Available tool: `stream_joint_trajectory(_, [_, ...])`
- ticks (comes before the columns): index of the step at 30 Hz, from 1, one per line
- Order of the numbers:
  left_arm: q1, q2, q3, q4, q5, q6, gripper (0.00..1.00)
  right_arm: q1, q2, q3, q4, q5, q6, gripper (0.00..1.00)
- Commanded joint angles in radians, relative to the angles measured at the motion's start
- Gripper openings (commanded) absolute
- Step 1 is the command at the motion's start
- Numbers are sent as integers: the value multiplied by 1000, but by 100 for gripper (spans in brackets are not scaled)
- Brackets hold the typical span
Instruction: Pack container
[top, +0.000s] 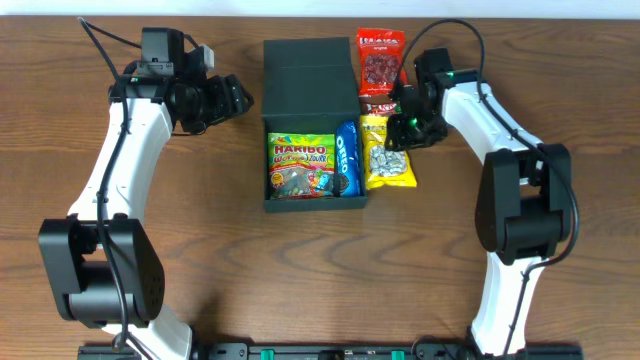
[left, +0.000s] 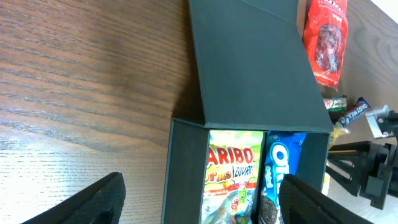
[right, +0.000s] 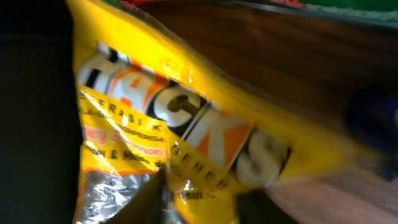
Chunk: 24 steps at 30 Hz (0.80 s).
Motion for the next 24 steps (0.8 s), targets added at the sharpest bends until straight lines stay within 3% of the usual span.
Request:
stream_joint_trajectory(1, [2,7,22,-3,-11,5,80,11,8,-23,-6,17,-7,11])
stream_joint_trajectory(3, [2,7,22,-3,-11,5,80,11,8,-20,-20,17,-6,2])
stream_joint_trajectory(8, [2,7,23,-3,-25,23,80,11,8,72,-122,22,0,1])
stream_joint_trajectory(18, [11,7,69,-34,-64,23,80,22,8,481,-336,123,180,2])
stream_joint_trajectory(21, [27,7,113,-82,-107,24,80,43,8,543,-370,76,209,1])
stream_joint_trajectory(24, [52,7,172,-143,-160,35,80,90,8,547,-364,-133,233,1])
